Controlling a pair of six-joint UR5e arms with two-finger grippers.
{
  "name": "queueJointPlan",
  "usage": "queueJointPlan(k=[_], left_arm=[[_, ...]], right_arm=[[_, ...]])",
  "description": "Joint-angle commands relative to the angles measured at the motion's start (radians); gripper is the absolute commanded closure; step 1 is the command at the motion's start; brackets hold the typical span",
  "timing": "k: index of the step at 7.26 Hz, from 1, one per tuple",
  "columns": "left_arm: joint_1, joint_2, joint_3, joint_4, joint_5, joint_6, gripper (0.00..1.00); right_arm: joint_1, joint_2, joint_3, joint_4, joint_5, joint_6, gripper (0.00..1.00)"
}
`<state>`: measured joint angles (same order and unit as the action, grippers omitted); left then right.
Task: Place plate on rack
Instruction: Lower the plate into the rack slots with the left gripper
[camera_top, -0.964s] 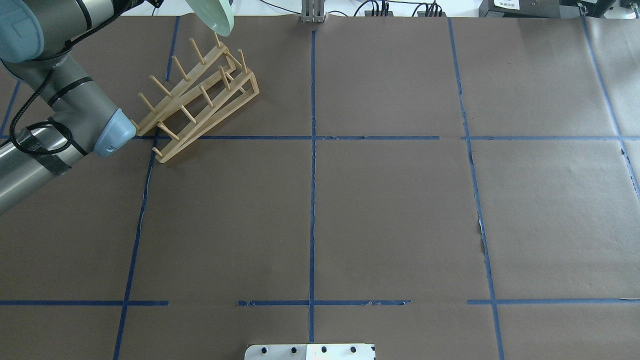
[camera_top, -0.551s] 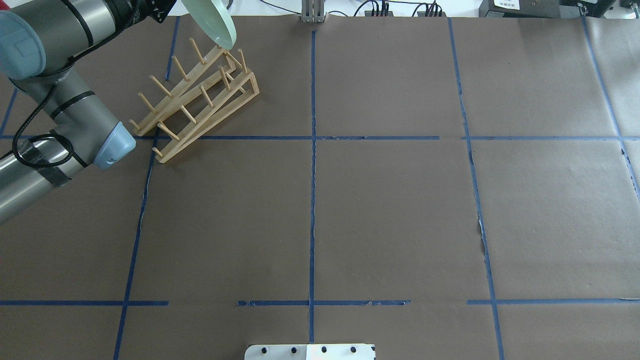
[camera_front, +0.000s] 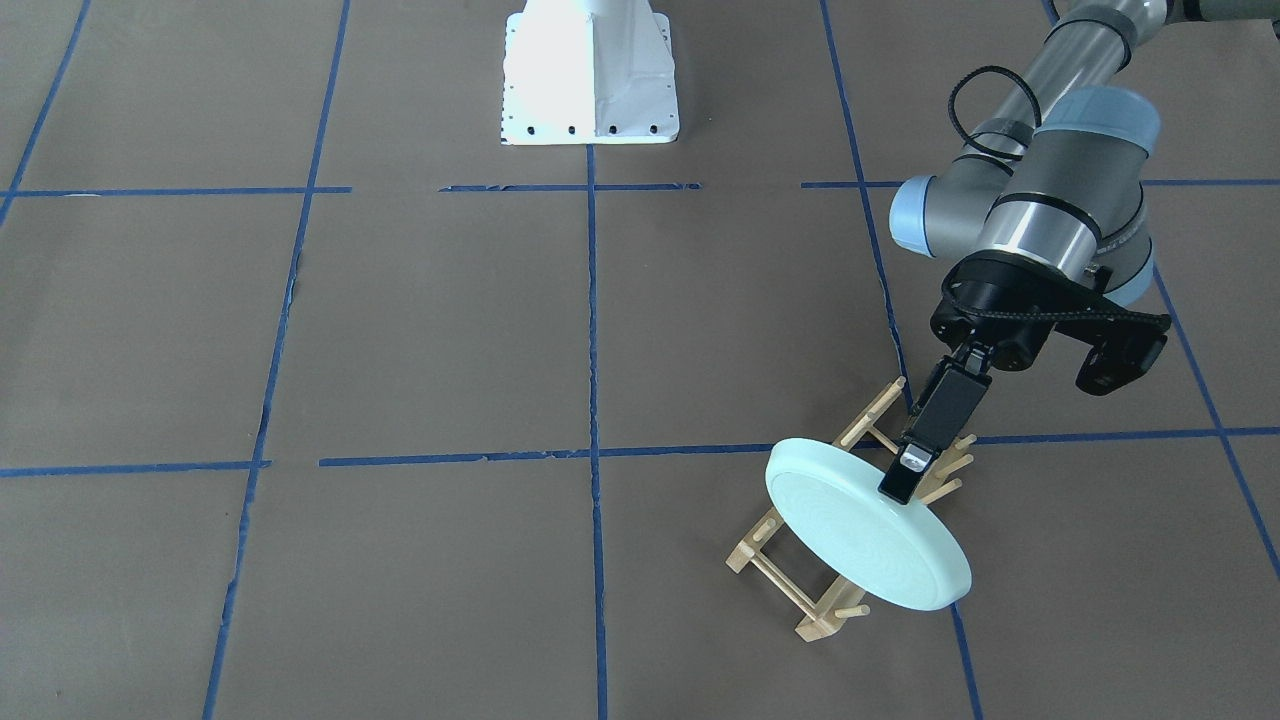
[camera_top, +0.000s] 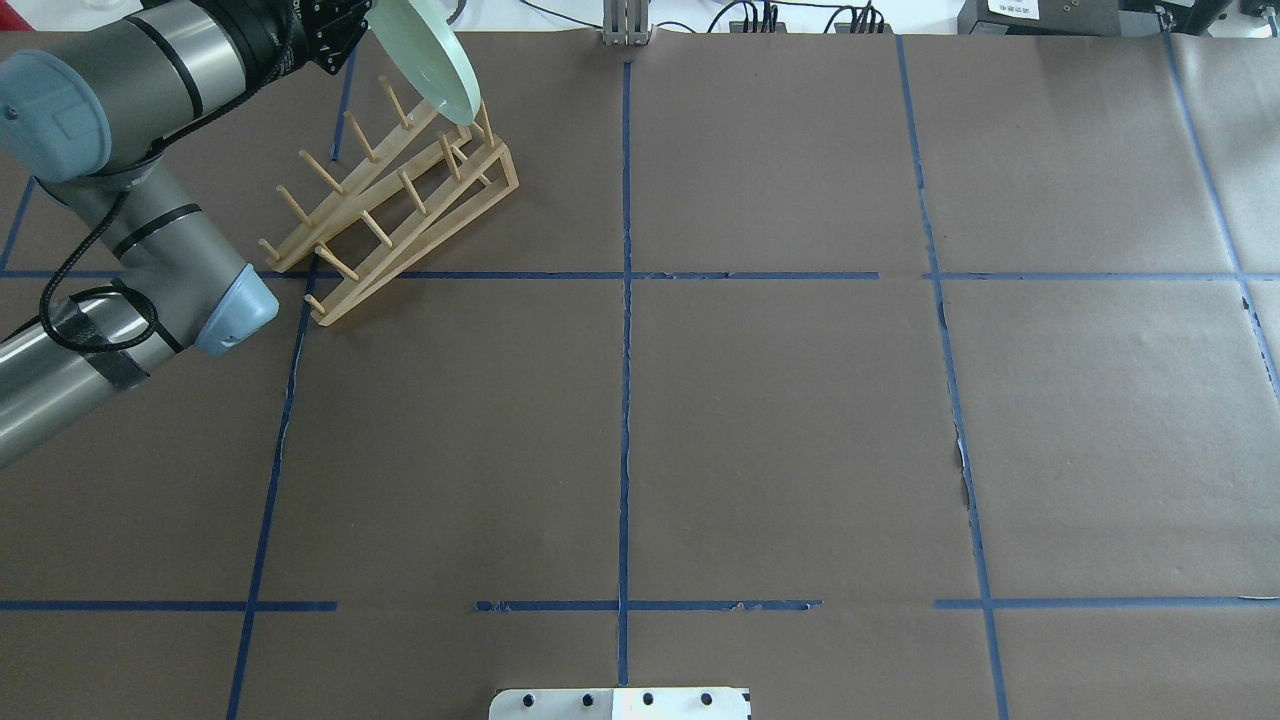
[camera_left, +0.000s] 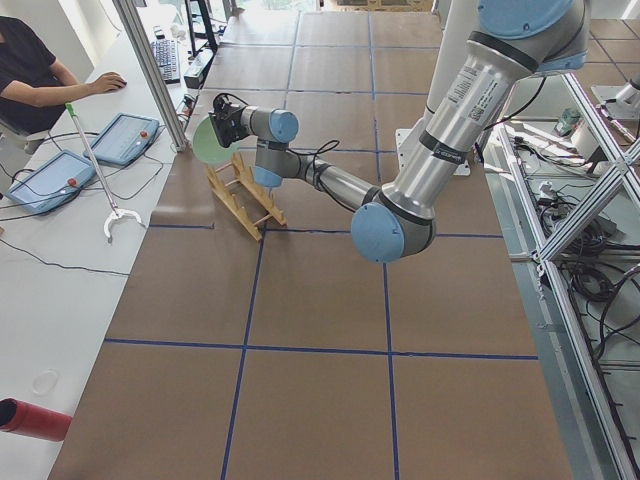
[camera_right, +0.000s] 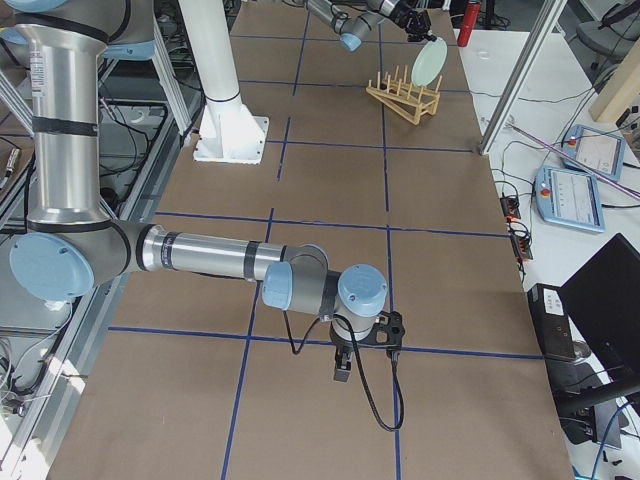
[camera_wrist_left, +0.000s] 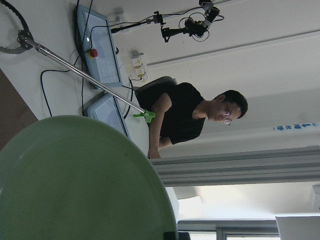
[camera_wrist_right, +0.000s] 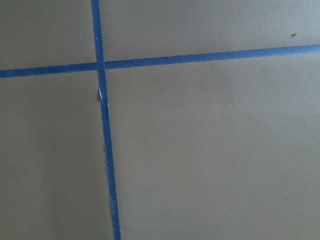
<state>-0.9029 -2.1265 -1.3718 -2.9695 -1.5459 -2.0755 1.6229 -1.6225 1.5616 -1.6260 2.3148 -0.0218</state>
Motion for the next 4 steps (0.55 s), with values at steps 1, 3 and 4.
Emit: queueJointPlan(k=[1,3,4], left_arm=[[0.015,0.0,0.025,0.0,0.021,-0.003,1.0],[0.027,-0.003,0.046,-0.006,0.036,-0.005,1.0],[0.027,-0.003,0.048,-0.005,0.036,-0.005,1.0]], right_arm=[[0.0,0.0,0.0,0.0,0.0,0.0,0.0],[0.0,0.0,0.0,0.0,0.0,0.0,0.0],[0.0,0.0,0.0,0.0,0.0,0.0,0.0]])
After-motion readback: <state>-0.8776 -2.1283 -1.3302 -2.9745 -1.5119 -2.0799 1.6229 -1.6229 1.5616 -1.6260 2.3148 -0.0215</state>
